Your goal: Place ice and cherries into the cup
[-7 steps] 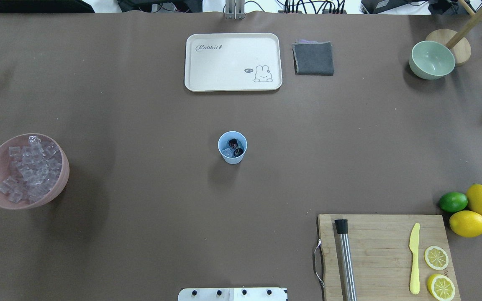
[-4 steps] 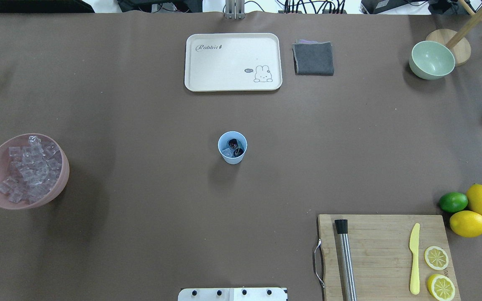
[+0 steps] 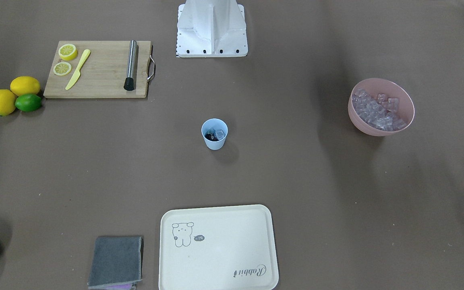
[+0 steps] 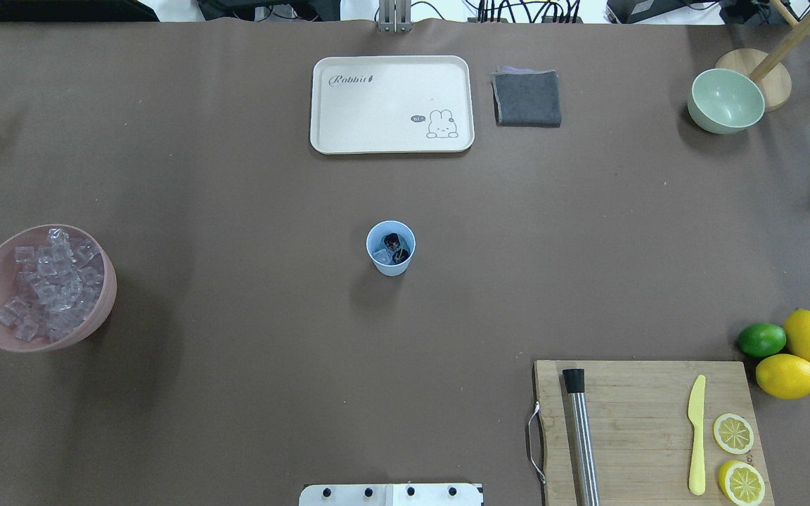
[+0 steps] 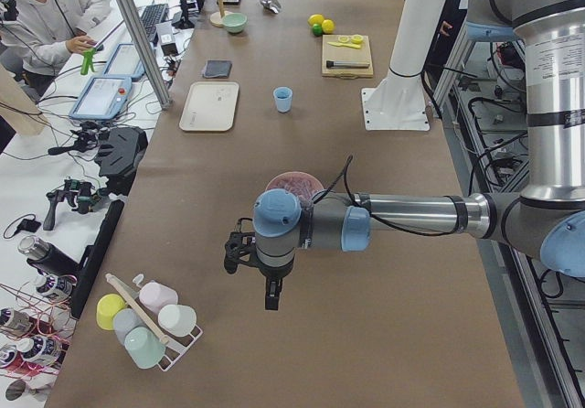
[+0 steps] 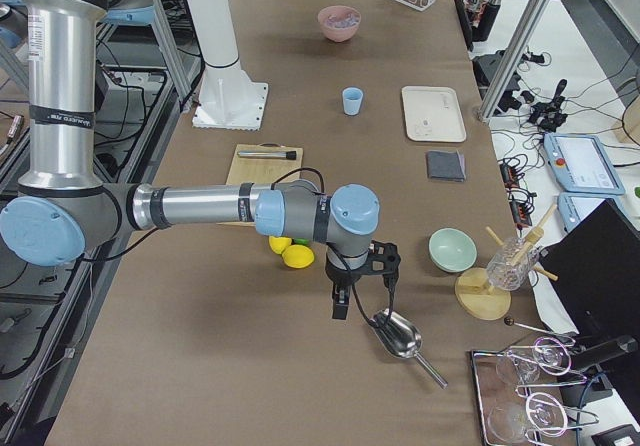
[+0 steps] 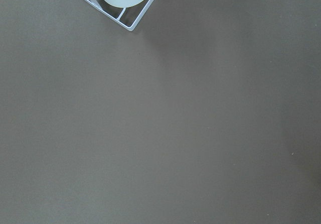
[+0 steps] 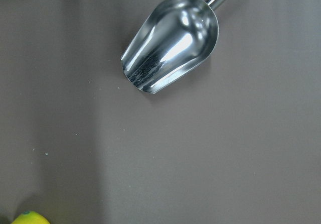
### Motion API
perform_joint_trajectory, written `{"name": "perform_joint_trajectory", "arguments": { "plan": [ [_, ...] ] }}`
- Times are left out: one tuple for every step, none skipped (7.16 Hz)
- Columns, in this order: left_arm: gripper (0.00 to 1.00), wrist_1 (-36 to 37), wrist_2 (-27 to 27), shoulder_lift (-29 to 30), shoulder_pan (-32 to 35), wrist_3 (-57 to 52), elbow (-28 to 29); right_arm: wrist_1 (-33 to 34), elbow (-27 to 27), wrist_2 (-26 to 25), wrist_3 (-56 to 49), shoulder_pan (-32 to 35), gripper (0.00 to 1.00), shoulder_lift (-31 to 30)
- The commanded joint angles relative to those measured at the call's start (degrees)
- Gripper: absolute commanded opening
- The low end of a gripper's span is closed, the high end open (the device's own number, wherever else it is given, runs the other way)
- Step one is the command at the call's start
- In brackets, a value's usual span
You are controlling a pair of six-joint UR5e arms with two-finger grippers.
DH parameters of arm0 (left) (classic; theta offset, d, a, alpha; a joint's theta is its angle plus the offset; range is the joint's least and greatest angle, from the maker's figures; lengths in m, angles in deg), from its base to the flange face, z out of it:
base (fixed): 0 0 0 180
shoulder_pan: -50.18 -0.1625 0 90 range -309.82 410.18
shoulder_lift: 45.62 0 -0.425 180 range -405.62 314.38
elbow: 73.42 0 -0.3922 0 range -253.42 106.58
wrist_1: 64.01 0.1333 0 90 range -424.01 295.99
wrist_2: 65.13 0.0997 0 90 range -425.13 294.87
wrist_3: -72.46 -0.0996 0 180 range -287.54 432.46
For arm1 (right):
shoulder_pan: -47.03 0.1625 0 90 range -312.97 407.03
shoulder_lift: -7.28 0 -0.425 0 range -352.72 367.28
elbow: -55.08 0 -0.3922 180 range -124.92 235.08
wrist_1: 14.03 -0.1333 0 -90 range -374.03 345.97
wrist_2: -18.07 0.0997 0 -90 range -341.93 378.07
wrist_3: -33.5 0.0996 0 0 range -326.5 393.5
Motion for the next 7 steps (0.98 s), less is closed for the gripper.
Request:
{"name": "perform_joint_trajectory", "arguments": {
  "plan": [
    [0.99,0.00,0.16,-0.14,-0.08,-0.09,0.03,-0.91,-0.33,0.93,0.24,-0.02,1.00,-0.05],
    [0.99,0.00,0.25,-0.32,0.00,0.00,-0.05,-0.99,-1.20,0.85,-0.20,-0.10,1.00,0.03],
    [0.99,0.00,0.25,-0.23,-0.08,0.09,-0.23,-1.08,-1.21,0.85,-0.29,-0.11,1.00,-0.05],
    [0.99,0.08,0.25,-0.23,-1.04,0.44,0.29,-0.56,-1.30,0.85,-0.37,-0.19,1.00,-0.31],
    [0.99,0.00,0.07,-0.49,-1.57,0.35,0.21,-1.07,-1.13,1.11,-0.46,-0.37,1.00,-2.14],
    [0.99,0.00,0.07,-0.49,-1.93,0.35,0.21,-1.17,-0.95,0.94,-0.55,-0.37,1.00,-2.16],
    [0.99,0.00,-0.01,-0.49,-1.84,0.35,0.12,-1.08,-0.95,0.85,-0.55,-0.37,1.00,-1.90]
  ]
}}
